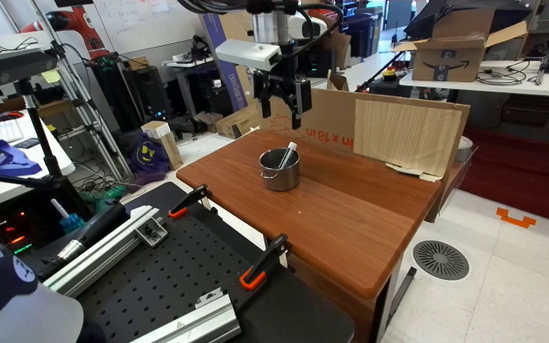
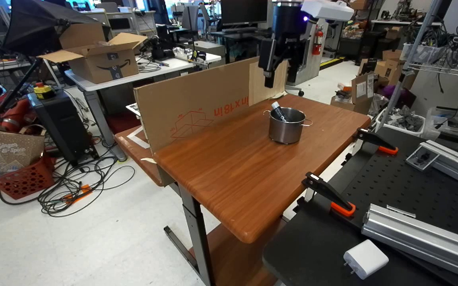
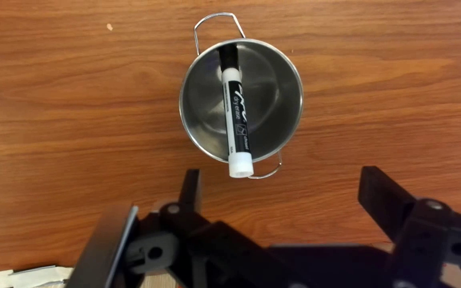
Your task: Take the marker from the bowl and put it on the table
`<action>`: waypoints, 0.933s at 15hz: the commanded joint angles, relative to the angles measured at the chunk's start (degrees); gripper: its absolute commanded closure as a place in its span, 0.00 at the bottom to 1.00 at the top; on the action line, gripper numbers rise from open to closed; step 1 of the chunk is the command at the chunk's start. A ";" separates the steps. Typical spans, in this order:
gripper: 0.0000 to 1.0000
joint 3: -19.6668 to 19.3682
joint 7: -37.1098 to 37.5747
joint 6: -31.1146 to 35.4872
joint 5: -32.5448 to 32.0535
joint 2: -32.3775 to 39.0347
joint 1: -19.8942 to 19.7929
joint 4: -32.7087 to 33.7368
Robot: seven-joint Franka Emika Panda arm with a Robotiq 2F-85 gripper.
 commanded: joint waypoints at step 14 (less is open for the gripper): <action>0.51 0.80 -0.75 -1.34 1.45 12.79 -1.82 9.73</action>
